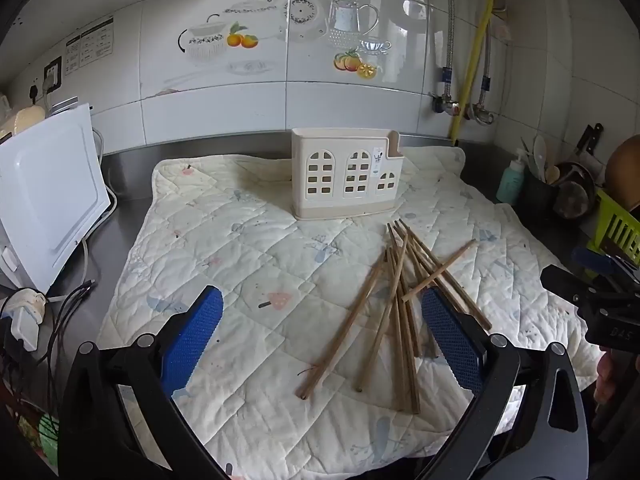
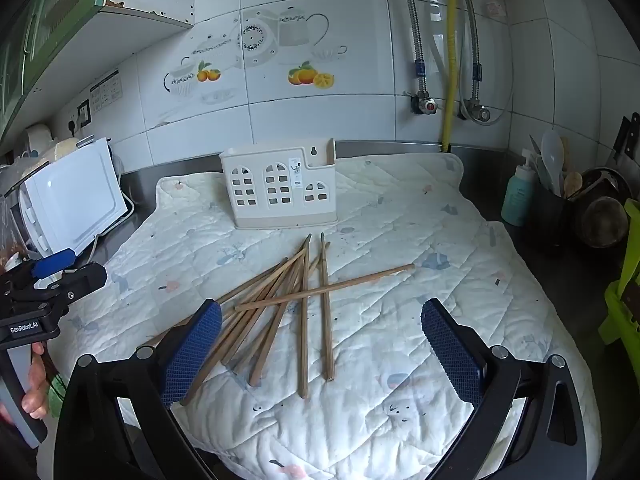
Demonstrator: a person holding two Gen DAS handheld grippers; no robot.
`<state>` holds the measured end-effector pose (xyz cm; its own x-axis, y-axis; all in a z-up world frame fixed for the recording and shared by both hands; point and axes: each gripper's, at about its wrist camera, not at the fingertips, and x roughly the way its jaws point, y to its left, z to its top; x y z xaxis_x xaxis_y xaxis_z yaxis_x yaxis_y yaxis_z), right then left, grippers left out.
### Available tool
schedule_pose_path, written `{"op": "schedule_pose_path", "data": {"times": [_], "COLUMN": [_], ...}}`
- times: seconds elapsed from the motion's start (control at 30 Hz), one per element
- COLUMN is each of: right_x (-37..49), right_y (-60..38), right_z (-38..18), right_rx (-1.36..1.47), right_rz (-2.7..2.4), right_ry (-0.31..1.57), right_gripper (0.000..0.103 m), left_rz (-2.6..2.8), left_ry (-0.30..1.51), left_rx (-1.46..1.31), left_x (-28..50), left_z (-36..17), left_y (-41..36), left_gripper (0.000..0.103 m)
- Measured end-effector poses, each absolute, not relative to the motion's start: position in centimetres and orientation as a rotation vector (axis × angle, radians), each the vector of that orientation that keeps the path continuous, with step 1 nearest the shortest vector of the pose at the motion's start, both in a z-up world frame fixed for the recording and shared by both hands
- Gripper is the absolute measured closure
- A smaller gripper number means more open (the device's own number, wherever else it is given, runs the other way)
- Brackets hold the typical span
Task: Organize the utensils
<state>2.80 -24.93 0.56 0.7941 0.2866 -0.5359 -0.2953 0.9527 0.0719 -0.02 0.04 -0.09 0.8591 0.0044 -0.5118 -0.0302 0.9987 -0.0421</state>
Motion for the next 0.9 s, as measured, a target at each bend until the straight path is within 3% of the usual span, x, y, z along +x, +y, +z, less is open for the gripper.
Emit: {"op": "schedule_pose_path", "data": {"times": [0.9], "right_x": [2.7], "right_y": [-25.2], "right_z": [0.8], "right_rx": [-0.022], "right_rz": [0.3], "right_ry": [0.561], "right_gripper": [0.006], "left_rz": [0.077], "left_ry": [0.57], "left_rx": [-0.088], "left_x": [0.4], "left_z": [0.0], "left_y": [0.5], "left_gripper": [0.005]}}
